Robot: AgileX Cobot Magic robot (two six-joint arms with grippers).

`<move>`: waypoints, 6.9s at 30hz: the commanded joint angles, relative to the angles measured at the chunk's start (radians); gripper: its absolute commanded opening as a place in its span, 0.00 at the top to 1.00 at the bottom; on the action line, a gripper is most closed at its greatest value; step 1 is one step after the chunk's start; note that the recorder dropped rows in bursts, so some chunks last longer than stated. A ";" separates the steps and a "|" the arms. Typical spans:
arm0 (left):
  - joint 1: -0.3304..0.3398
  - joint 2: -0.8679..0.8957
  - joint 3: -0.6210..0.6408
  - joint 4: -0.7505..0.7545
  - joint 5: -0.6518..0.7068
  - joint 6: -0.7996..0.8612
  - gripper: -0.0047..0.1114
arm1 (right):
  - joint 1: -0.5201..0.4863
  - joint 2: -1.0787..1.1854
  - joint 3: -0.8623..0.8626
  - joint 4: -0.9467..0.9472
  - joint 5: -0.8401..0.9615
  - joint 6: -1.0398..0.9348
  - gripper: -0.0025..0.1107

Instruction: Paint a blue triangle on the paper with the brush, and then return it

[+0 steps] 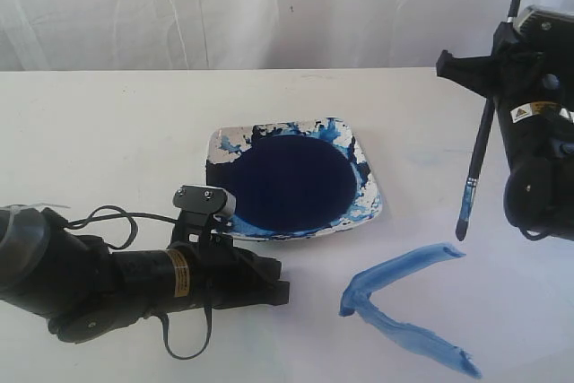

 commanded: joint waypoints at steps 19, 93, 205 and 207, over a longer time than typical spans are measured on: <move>-0.002 -0.007 0.004 0.002 0.019 0.001 0.96 | -0.011 0.098 -0.082 0.042 0.102 -0.081 0.98; -0.002 -0.007 0.004 0.002 0.019 0.001 0.96 | 0.073 0.107 0.098 -0.161 0.235 0.179 0.98; -0.002 -0.007 0.004 0.002 0.019 0.001 0.96 | 0.046 0.195 0.048 -0.181 0.297 0.138 0.98; -0.002 -0.007 0.004 0.002 0.019 0.001 0.96 | 0.056 0.195 0.061 -0.183 0.279 0.138 0.98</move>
